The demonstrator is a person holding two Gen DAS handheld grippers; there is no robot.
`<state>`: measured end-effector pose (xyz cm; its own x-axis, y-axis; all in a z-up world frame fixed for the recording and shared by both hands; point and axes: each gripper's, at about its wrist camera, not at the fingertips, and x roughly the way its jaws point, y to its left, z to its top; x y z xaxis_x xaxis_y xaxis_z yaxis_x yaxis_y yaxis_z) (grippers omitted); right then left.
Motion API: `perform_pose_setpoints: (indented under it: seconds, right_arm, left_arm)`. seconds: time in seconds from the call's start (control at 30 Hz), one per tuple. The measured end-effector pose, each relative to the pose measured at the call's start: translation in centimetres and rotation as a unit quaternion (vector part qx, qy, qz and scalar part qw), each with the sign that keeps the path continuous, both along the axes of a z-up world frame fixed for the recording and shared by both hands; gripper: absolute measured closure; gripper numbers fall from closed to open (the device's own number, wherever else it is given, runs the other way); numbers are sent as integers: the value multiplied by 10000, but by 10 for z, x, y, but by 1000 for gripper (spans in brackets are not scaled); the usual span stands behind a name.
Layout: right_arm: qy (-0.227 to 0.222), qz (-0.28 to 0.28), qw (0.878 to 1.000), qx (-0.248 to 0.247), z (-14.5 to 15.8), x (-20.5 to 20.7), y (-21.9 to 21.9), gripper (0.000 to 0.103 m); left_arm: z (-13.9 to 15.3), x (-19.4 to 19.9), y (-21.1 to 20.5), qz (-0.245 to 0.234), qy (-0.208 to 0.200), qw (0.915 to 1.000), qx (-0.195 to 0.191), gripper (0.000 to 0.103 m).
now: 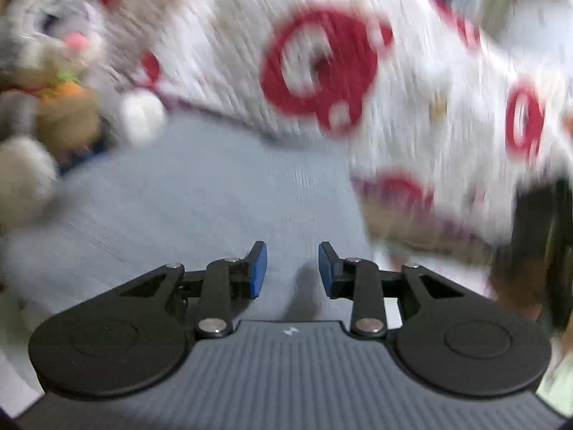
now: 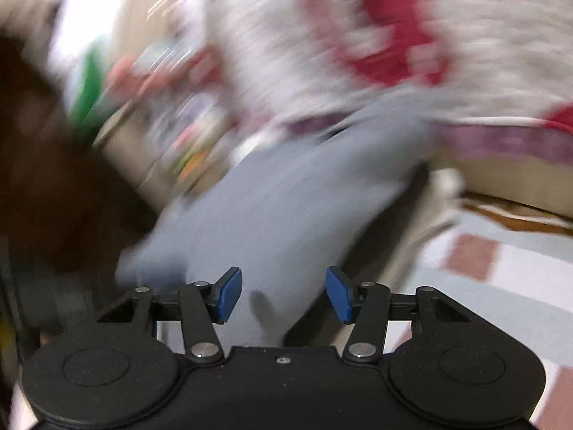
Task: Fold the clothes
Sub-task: 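Lower the grey sweater onto the stack of folded clothes with both grippers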
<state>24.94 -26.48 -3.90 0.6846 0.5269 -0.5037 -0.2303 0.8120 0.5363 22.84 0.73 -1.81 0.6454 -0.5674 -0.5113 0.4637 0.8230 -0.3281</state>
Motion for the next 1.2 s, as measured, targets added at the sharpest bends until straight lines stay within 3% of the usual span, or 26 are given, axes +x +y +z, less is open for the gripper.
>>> perform_pose_setpoints:
  seconds: [0.07,0.13,0.2,0.27,0.37,0.43,0.47,0.53,0.57,0.6,0.67,0.77,0.87,0.93,1.03,1.13,1.2]
  right_arm:
    - [141,-451,9982,356,8,14,-30,43]
    - [317,-471,9966,589,10,30,-42,43]
    - [478,-532,9920,1042,5,40,-47,35]
    - [609,-655,9846,1505,-10,39,-45,23]
    - [898,-624,9794,1698,-43,58,-26,22]
    - [993,-782,9685,2144,-67,69,-21,7]
    - [1038,-861,9622,2364,-79,75,-18,7]
    - [728,-1129,9571,2565,-78,85,-19,36]
    - [269,-1258,9692,2098,-60,89,-16,70]
    - [-126,-1231,9795,1587,-45,90,-11,89]
    - [-699,-979,9899,751,-20,91,0,94]
    - [-778,-861,9921,-471,-14,94,11,95]
    - [-604,-778,9793,-1768,-20,102,21,89]
    - [-708,-933,9713,-2071,-12,84,36,82]
    - [-1126,-1221,9597,-2269,7,50,58,59]
    - [-1635,-561,9679,-1825,27,26,75,61]
    - [-1571,-28,9635,-2168,29,24,97,62]
  left_arm:
    - [-7,6,-2,-18,211,9996,-163,72]
    - [-9,8,0,-9,267,9992,-282,72]
    - [-10,9,2,-3,288,9989,-362,72]
    - [-12,10,3,3,308,9986,-441,72]
    - [-14,12,6,12,338,9979,-561,73]
    - [-15,13,8,18,359,9973,-641,74]
    - [-16,14,9,21,369,9970,-681,74]
    - [-18,15,10,28,389,9963,-760,74]
    - [-18,15,11,14,394,9961,-784,74]
    - [-19,15,11,9,370,9964,-767,74]
    - [-19,14,10,17,290,9972,-695,74]
    - [-20,15,10,53,313,9962,-806,73]
    - [-22,17,9,98,347,9950,-930,73]
    - [-23,18,9,131,356,9945,-973,73]
    - [-23,19,10,160,357,9945,-974,73]
    - [-27,22,15,160,449,9918,-1182,74]
    - [-28,23,17,178,493,9906,-1260,75]
